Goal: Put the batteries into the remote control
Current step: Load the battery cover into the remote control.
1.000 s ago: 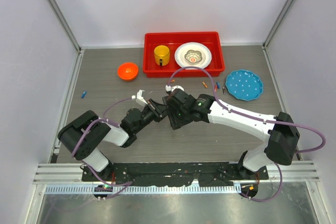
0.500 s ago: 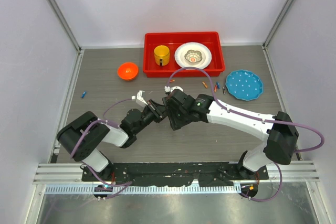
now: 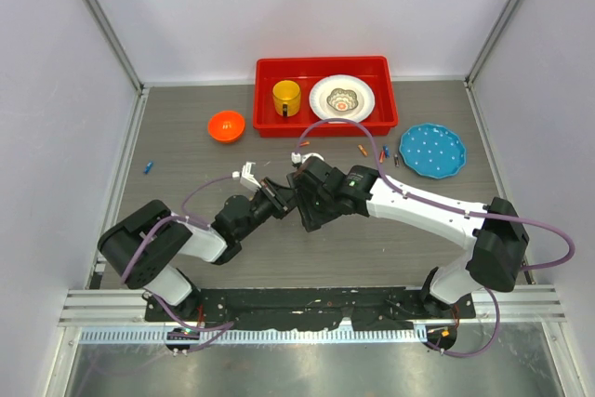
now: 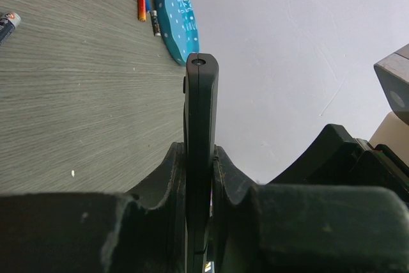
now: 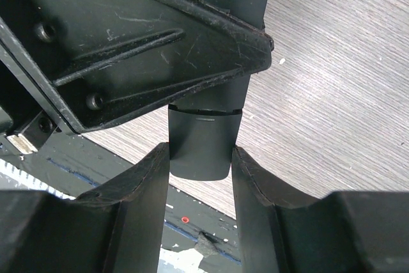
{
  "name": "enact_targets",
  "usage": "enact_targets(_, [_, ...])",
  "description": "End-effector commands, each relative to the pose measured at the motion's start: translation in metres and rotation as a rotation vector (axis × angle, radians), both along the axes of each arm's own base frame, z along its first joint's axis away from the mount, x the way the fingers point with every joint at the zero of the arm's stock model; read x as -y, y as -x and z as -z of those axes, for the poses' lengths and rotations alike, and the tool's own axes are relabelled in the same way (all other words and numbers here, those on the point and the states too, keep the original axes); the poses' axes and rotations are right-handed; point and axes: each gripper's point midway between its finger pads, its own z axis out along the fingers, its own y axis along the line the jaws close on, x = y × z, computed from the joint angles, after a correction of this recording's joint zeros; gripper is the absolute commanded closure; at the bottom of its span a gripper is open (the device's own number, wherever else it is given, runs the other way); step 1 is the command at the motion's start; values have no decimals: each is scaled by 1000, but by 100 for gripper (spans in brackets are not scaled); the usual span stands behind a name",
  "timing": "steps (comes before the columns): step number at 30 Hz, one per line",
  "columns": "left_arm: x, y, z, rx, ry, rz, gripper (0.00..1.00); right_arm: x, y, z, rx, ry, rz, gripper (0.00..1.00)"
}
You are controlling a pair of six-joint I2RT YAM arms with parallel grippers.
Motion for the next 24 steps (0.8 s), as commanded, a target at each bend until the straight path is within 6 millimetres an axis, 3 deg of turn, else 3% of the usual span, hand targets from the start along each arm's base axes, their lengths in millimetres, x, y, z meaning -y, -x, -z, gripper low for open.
enact_targets(1, [3,27,-99,254,272,80,100,-6,-25,-10,78,-16,42,89])
enact_targets(24, [9,36,-102,259,281,99,100,-2,-46,-25,131,-43,91,89])
